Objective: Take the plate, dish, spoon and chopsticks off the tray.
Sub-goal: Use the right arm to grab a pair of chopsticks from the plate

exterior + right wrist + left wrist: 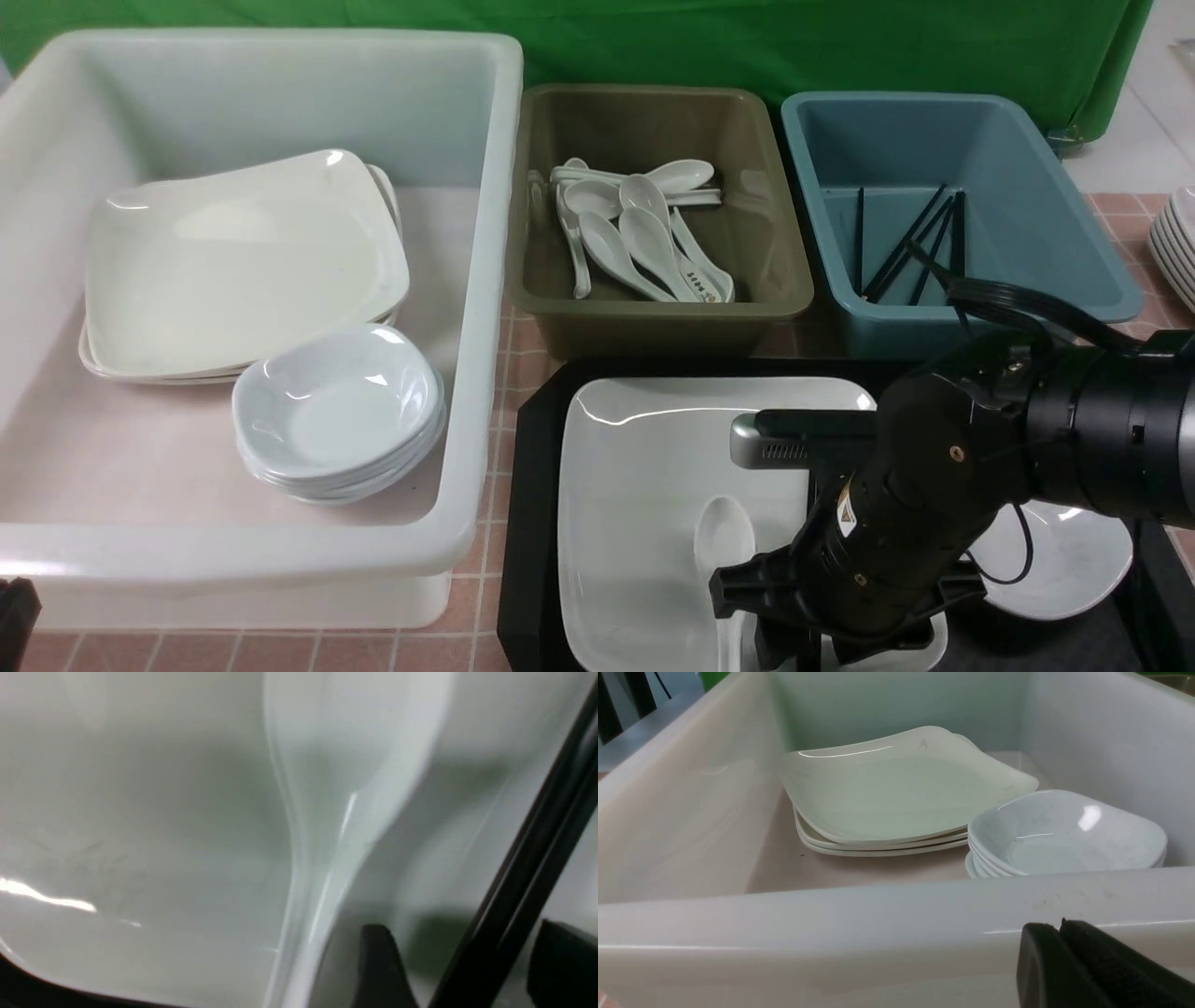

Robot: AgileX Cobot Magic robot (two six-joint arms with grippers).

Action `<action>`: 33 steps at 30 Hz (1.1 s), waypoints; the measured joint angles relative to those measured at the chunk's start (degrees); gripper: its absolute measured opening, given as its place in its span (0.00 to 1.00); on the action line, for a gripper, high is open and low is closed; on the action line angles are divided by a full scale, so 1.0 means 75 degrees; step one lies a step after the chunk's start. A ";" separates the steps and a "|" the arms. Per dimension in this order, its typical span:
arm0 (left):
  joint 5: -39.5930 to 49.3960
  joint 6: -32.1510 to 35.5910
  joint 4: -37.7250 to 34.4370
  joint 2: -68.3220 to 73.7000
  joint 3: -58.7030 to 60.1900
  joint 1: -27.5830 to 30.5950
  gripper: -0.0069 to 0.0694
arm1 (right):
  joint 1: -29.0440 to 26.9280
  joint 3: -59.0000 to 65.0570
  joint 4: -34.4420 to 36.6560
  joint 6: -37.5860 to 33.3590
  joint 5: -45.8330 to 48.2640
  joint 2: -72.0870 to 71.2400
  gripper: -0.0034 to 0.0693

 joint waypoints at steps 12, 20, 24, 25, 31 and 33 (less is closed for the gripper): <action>0.0000 0.0000 0.0000 0.0000 0.0000 0.0000 0.12 | 0.0000 0.0000 -0.0007 -0.0030 -0.0045 0.0006 0.32; 0.0000 0.0000 0.0000 0.0000 0.0000 0.0000 0.12 | 0.0000 -0.0297 -0.0016 -0.0190 0.0222 -0.0193 0.30; 0.0000 0.0000 0.0000 0.0000 0.0000 0.0000 0.12 | 0.0000 -0.0535 -0.0024 -0.0310 0.0570 -0.0629 0.30; 0.0000 0.0000 0.0000 0.0000 0.0000 0.0000 0.12 | 0.0000 -0.0626 -0.0024 -0.0410 0.0779 -0.0849 0.30; 0.0000 0.0000 0.0000 0.0000 0.0000 0.0000 0.12 | 0.0000 -0.0987 -0.0314 -0.0661 0.1361 -0.1825 0.30; 0.0000 0.0000 0.0000 0.0000 0.0000 0.0000 0.12 | -0.0045 -0.1090 -0.0535 -0.0669 0.1377 -0.2001 0.30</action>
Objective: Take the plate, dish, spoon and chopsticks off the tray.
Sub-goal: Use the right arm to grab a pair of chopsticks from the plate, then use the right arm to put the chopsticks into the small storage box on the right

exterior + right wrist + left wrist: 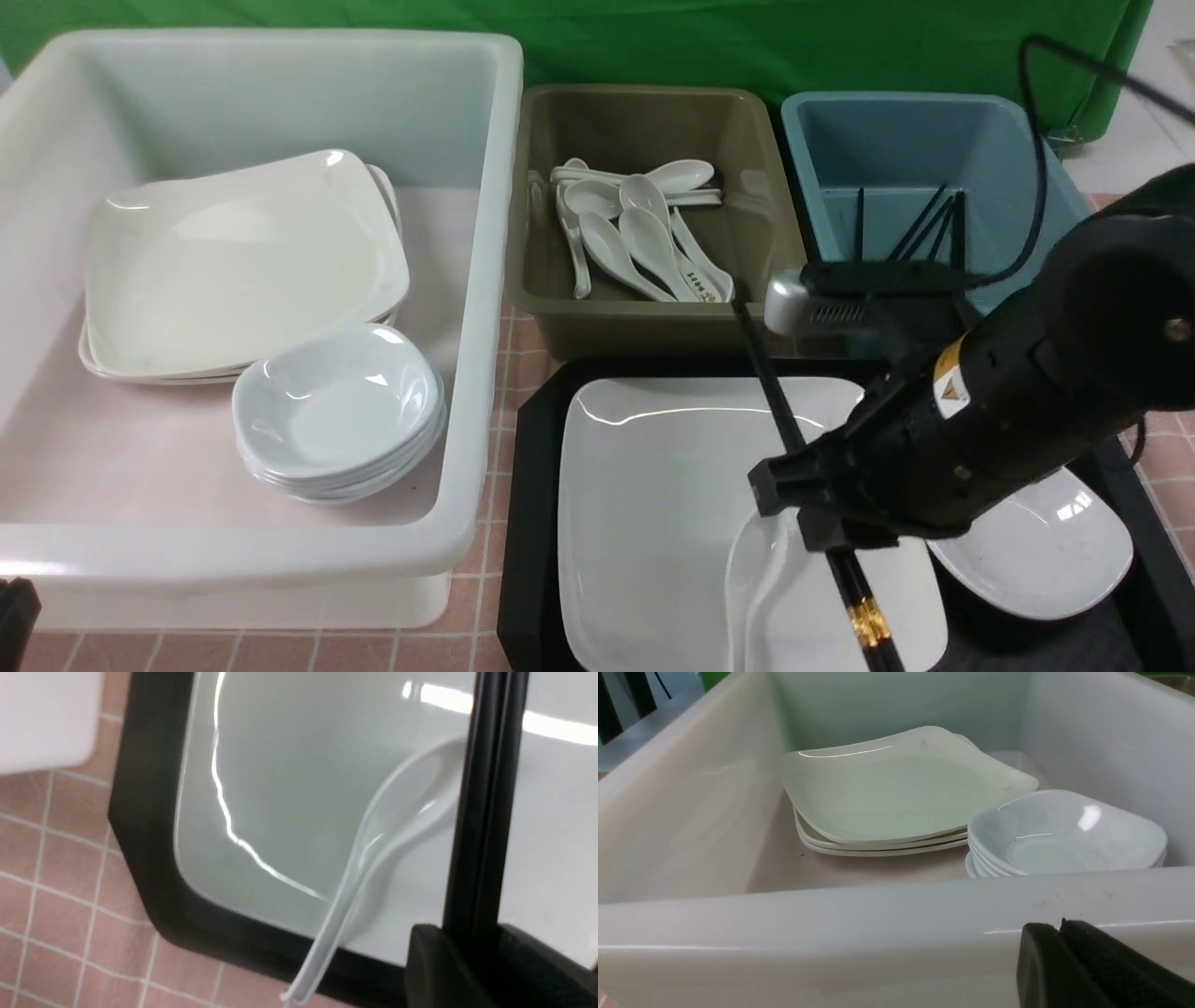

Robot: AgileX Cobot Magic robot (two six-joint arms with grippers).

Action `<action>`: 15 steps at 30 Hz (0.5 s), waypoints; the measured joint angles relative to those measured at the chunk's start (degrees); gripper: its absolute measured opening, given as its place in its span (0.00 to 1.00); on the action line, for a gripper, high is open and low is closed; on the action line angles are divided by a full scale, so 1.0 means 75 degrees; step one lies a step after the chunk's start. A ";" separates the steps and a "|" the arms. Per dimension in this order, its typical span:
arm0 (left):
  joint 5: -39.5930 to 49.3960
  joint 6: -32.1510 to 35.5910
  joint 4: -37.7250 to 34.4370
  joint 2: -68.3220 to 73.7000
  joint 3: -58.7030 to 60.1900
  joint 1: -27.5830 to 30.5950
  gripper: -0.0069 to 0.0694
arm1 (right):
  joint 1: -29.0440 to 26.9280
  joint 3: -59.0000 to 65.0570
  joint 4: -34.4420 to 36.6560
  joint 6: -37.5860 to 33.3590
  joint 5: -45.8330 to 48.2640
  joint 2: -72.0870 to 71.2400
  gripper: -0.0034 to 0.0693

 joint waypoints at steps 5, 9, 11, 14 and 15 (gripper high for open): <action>0.0000 0.0000 0.0000 0.0000 0.0000 0.0000 0.12 | -0.0953 -0.0414 -0.0286 -0.0043 -0.0391 -0.0037 0.30; 0.0000 0.0000 0.0000 0.0000 0.0000 0.0000 0.12 | -0.2063 -0.0693 -0.0351 -0.0136 -0.1734 0.0229 0.30; 0.0000 0.0000 0.0000 0.0000 0.0000 0.0000 0.12 | -0.2537 -0.0762 -0.0360 -0.0142 -0.2596 0.0434 0.30; 0.0000 0.0000 0.0000 0.0000 0.0000 0.0000 0.12 | -0.3226 -0.0799 -0.0375 -0.0168 -0.4228 0.0921 0.30; 0.0000 0.0000 0.0000 0.0000 0.0000 0.0000 0.12 | -0.3260 -0.0799 -0.0375 -0.0168 -0.4458 0.0921 0.30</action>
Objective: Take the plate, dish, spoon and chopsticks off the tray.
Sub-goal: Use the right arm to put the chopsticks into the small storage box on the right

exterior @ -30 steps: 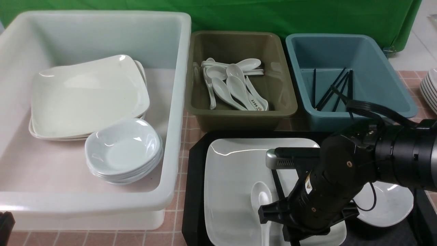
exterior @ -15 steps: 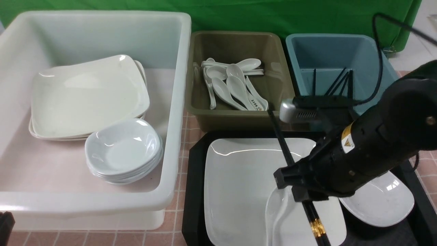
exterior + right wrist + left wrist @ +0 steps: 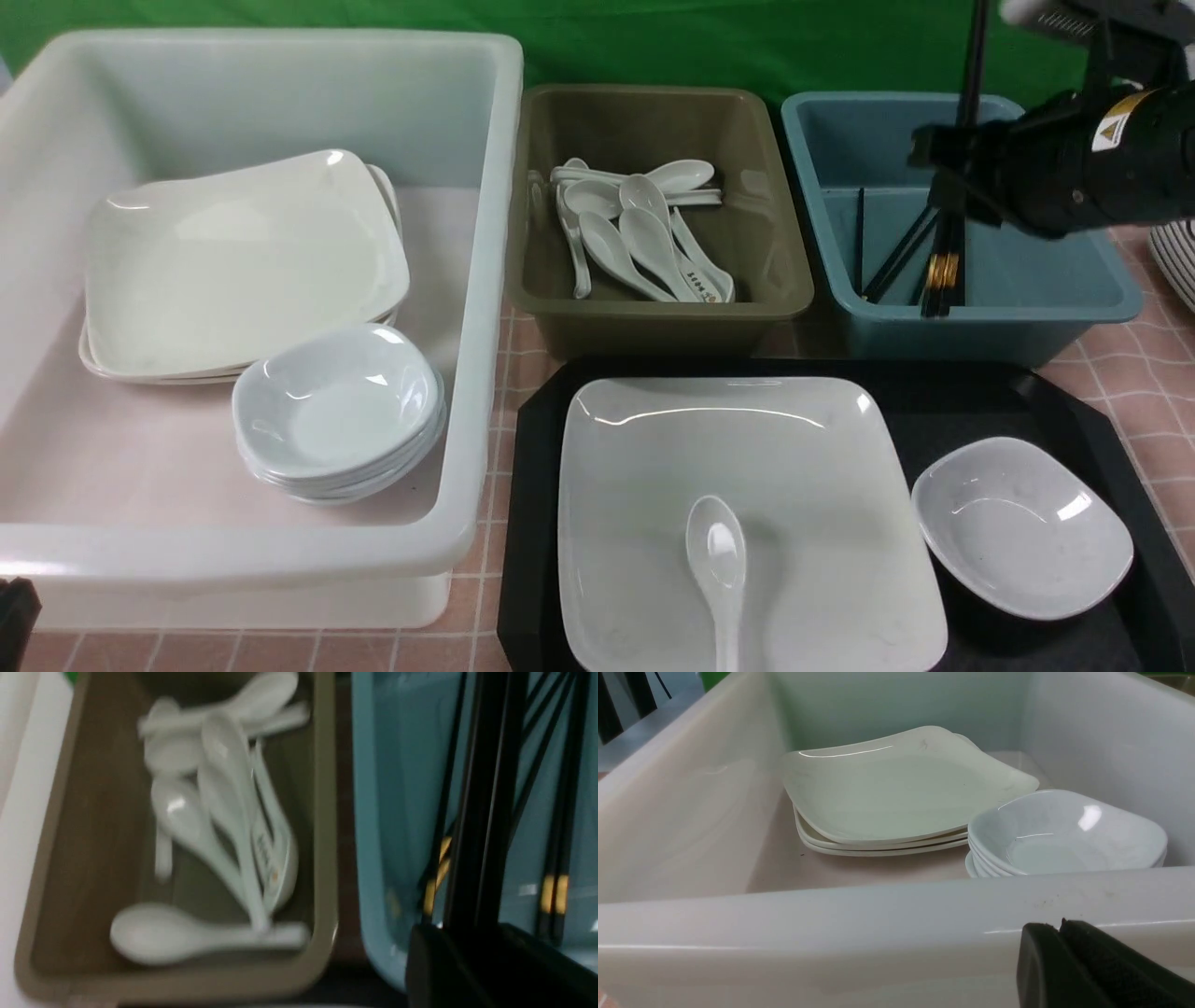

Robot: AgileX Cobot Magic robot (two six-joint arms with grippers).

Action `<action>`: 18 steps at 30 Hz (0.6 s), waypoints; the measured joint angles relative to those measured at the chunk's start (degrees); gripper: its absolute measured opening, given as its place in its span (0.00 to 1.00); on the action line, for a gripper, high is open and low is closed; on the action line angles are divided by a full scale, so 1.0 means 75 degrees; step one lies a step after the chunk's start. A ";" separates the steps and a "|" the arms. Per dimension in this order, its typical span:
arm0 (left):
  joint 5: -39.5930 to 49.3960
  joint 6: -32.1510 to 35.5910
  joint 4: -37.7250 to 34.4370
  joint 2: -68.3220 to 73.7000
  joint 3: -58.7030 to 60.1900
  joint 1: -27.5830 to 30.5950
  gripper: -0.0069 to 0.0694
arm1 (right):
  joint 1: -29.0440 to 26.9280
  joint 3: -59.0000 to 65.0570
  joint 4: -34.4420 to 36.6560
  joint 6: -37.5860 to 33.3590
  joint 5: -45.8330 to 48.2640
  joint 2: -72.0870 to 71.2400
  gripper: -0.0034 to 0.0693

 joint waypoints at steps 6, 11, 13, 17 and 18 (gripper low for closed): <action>0.0000 0.0000 0.0000 0.0000 0.0000 0.0000 0.12 | -0.0624 -0.0008 0.0000 -0.0210 -0.3032 0.1272 0.30; 0.0000 0.0000 0.0000 0.0000 0.0000 0.0000 0.12 | -0.0675 -0.0159 0.0000 -0.0974 -0.4185 0.2433 0.32; 0.0000 0.0000 0.0000 0.0000 0.0000 0.0000 0.12 | -0.0675 -0.0176 0.0000 -0.1087 -0.4281 0.2675 0.38; 0.0000 0.0000 0.0000 0.0000 0.0000 0.0000 0.12 | -0.0675 -0.0176 0.0000 -0.1180 -0.3981 0.2898 0.52; 0.0000 0.0000 0.0000 0.0000 0.0000 0.0000 0.12 | -0.0675 -0.0176 0.0000 -0.1180 -0.3914 0.2889 0.52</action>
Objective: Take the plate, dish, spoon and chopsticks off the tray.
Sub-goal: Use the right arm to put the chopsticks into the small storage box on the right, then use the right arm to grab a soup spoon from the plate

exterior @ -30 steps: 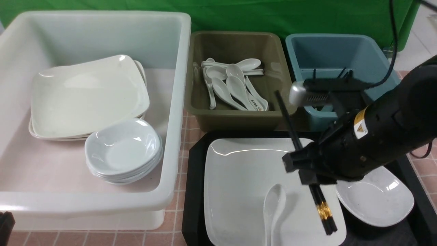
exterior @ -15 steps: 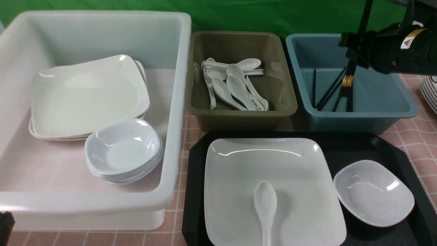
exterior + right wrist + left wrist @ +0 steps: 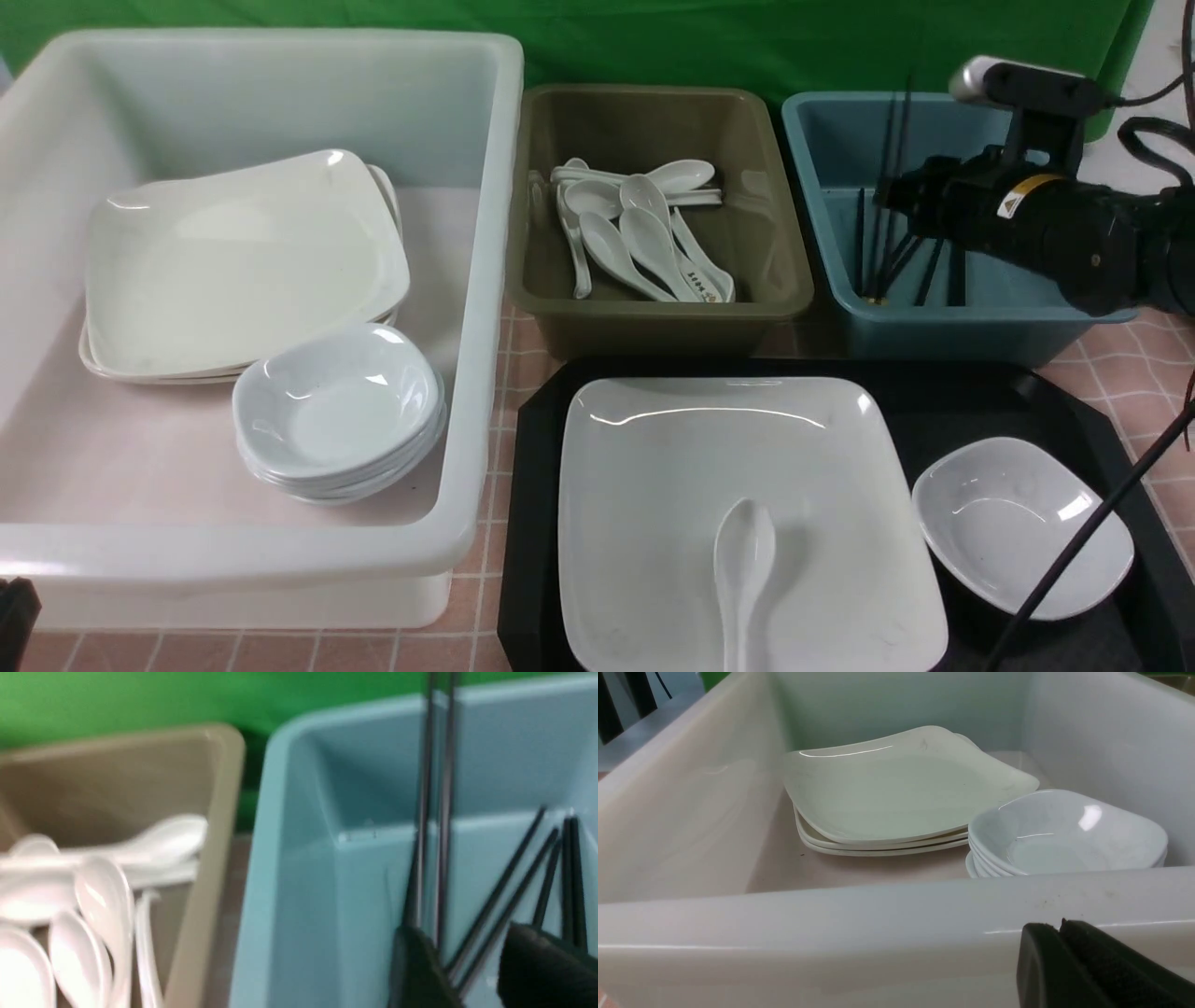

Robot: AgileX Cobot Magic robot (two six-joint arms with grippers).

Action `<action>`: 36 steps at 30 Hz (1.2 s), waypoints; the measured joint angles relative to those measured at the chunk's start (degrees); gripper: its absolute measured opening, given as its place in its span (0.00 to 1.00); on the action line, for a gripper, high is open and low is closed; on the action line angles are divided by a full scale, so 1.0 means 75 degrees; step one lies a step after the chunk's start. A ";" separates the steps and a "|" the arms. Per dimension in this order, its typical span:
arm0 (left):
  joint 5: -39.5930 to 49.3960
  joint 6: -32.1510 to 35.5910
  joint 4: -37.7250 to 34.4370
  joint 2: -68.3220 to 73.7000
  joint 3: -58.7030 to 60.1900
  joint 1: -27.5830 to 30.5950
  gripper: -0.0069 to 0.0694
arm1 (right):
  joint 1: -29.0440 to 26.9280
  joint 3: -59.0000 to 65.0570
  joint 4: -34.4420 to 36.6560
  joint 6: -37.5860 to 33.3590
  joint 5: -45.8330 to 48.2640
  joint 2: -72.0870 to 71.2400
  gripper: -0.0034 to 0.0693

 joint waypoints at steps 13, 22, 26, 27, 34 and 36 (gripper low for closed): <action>0.0000 0.0000 0.0000 0.0000 0.0000 0.0000 0.12 | 0.0603 -0.0014 -0.0032 -0.0015 0.6146 -0.3741 0.17; 0.0000 0.0000 0.0000 0.0000 0.0000 0.0000 0.12 | 0.3564 0.1472 0.0692 0.0713 0.8083 -0.5380 0.12; 0.0000 0.0000 0.0000 0.0000 0.0000 0.0000 0.12 | 0.4782 0.2062 0.0746 0.1356 0.8047 -0.4854 0.35; 0.0000 0.0000 0.0000 0.0000 0.0000 0.0000 0.12 | 0.4822 0.2070 0.0746 0.1391 0.8061 -0.4777 0.38; 0.0000 0.0000 0.0000 0.0000 0.0000 0.0000 0.12 | 0.5096 0.1892 0.0746 0.1854 0.7813 -0.3343 0.81; 0.0000 0.0000 0.0000 0.0000 0.0000 0.0000 0.12 | 0.5045 0.1801 0.0746 0.1854 0.7665 -0.2993 0.83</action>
